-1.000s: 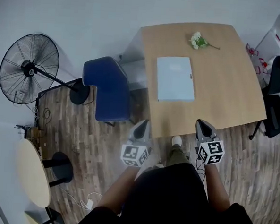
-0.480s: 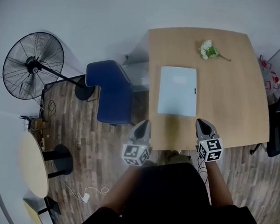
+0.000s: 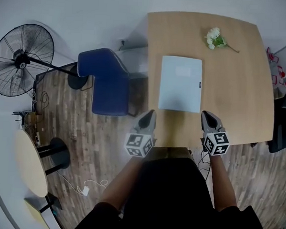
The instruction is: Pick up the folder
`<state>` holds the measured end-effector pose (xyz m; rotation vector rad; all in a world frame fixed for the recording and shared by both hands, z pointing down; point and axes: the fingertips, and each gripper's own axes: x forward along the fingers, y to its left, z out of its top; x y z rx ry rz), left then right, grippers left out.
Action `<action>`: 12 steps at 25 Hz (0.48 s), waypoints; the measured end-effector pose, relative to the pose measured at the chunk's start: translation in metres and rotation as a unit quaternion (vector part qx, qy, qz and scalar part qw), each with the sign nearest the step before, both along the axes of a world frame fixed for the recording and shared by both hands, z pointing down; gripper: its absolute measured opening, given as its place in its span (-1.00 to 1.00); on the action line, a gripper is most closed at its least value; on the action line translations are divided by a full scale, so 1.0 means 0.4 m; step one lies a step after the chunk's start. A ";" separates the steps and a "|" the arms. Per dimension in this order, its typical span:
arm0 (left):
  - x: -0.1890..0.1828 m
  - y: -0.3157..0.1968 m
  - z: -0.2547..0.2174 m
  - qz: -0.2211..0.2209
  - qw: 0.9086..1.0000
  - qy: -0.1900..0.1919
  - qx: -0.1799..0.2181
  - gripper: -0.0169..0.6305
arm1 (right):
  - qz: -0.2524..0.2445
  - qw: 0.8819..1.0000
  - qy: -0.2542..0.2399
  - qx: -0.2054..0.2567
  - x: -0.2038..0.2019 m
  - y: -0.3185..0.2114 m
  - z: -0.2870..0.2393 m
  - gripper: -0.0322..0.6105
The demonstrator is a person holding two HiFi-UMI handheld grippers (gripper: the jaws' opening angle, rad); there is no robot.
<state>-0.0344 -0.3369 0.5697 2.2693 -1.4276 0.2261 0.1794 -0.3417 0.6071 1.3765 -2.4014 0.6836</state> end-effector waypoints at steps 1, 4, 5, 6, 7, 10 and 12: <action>-0.003 -0.008 0.008 0.004 1.000 0.006 -0.007 -0.94 | 0.007 1.000 0.003 -0.008 0.001 -0.004 0.011 -0.90; -0.007 -0.045 0.045 0.012 0.999 0.012 -0.028 -0.94 | 0.026 0.999 0.013 -0.030 0.017 -0.032 0.042 -0.90; -0.007 -0.060 0.062 0.015 0.999 0.011 -0.033 -0.94 | 0.029 0.999 0.013 -0.038 0.021 -0.045 0.055 -0.87; -0.006 -0.074 0.080 0.018 0.999 0.010 -0.038 -0.94 | 0.031 0.998 0.012 -0.047 0.025 -0.055 0.069 -0.82; -0.005 -0.085 0.101 0.020 0.999 0.011 -0.045 -0.94 | 0.032 0.998 0.010 -0.056 0.028 -0.064 0.085 -0.80; -0.008 -0.122 0.176 0.018 0.997 0.026 -0.076 -0.81 | 0.030 0.996 0.018 -0.081 0.033 -0.091 0.140 -0.57; -0.015 -0.150 0.227 0.008 0.993 0.049 -0.105 -0.69 | 0.021 0.995 0.020 -0.099 0.028 -0.114 0.179 -0.39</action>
